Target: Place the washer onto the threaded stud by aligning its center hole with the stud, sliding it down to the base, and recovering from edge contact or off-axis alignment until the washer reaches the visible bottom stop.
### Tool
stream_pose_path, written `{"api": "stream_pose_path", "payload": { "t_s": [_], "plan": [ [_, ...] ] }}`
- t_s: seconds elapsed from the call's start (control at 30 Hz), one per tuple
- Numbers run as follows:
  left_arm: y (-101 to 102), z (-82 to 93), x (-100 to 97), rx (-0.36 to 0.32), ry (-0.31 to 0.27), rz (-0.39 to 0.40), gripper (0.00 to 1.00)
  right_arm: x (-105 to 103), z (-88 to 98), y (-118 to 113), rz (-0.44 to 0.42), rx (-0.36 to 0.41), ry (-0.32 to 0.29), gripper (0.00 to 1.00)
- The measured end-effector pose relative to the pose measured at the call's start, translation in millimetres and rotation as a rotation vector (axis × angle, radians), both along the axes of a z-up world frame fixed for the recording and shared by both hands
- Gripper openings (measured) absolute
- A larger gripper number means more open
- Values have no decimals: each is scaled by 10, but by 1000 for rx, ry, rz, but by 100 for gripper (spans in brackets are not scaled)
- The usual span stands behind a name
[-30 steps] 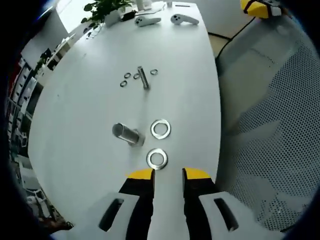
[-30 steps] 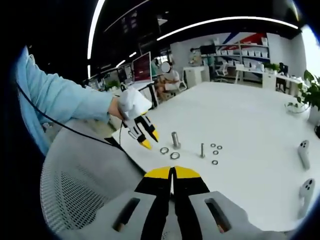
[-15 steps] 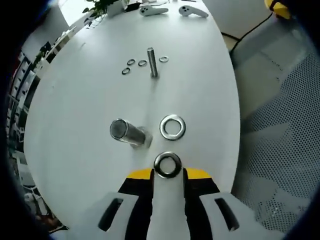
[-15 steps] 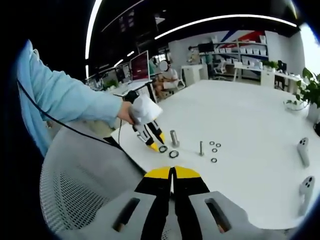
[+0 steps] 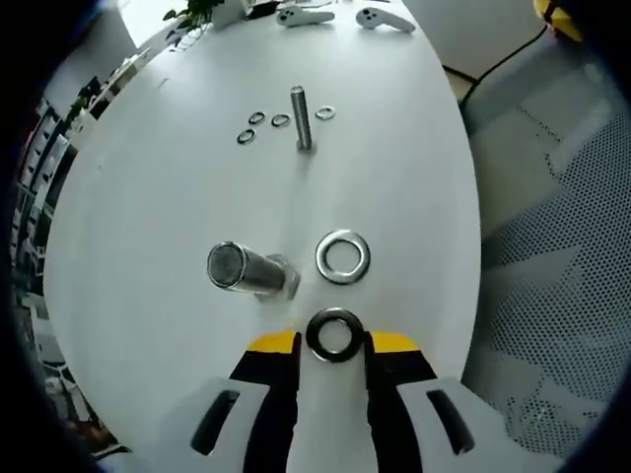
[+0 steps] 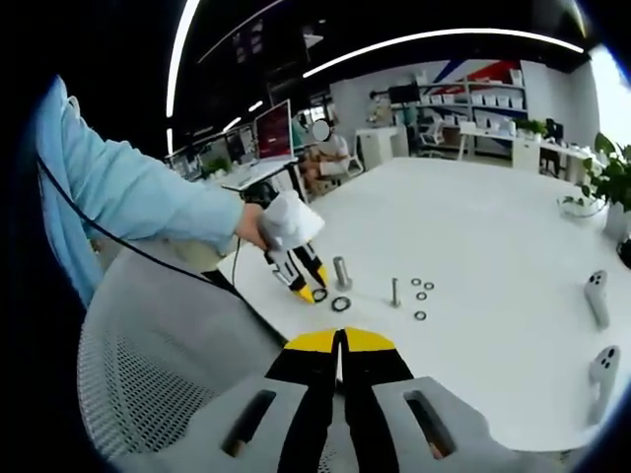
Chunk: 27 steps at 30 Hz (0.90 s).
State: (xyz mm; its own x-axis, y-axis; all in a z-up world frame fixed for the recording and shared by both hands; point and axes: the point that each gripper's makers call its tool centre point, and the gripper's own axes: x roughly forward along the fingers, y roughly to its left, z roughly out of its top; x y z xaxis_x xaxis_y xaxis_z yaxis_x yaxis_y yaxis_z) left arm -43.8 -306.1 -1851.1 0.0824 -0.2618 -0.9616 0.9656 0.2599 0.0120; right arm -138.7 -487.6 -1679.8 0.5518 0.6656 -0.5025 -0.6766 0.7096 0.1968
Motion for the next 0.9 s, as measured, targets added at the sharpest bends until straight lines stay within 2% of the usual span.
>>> {"api": "stream_pose_path", "payload": {
  "t_s": [0.23,0.33,0.53,0.7,0.77,0.9],
  "plan": [
    [3,-4,-5,4,0,18,24,3,5,-2,-3,0,-3,4],
    [-3,-1,-35,9,-8,20,21,6,6,-5,-7,0,-4,4],
    [26,8,-17,-12,-18,90,20,14,13,-10,-11,2,-9,4],
    [20,17,-38,-13,-20,89,19,16,14,-12,-11,2,-10,4],
    [13,31,-47,-13,-26,77,19,15,14,-11,-10,2,-10,4],
    [-1,115,-31,-38,-31,102,19,17,17,-11,-10,3,-11,4]
  ]
}}
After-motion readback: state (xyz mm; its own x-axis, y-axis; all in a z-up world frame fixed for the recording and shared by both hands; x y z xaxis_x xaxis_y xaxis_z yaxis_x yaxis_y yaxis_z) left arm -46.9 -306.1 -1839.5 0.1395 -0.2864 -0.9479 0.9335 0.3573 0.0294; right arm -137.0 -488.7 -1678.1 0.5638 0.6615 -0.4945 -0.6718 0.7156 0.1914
